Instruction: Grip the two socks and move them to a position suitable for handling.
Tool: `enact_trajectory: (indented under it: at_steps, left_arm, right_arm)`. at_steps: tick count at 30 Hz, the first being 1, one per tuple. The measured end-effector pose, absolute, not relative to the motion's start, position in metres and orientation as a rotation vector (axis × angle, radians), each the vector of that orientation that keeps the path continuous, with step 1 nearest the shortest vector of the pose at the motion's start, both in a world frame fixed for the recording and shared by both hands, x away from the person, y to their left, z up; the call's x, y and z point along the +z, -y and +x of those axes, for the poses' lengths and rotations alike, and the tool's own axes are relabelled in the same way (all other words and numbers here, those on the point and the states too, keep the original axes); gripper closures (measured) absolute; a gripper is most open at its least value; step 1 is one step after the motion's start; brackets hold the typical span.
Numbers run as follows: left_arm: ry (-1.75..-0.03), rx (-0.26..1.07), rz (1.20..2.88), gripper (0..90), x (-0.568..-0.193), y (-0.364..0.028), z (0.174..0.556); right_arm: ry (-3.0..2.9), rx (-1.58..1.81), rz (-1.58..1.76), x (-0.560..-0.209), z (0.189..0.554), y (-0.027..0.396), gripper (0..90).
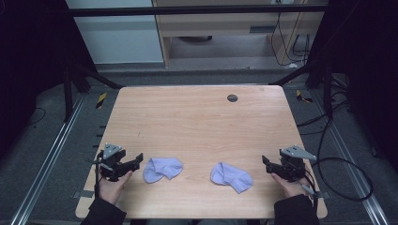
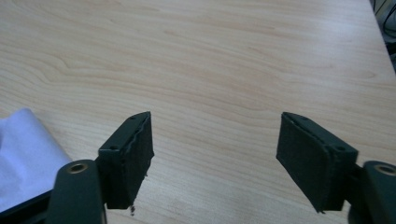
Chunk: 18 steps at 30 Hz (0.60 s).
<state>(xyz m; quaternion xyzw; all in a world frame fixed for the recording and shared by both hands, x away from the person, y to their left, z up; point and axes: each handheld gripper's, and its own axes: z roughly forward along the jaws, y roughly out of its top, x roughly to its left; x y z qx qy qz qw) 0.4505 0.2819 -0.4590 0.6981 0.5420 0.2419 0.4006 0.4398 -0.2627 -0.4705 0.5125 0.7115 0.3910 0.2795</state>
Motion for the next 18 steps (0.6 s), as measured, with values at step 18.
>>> enact_trajectory:
  at_steps: [18]
  left_arm:
    - [-1.246,0.598,1.8,24.3,-0.448,-0.237,0.442]
  right_arm:
    - [-1.92,1.118,1.251,-0.447,0.43,0.24,38.5]
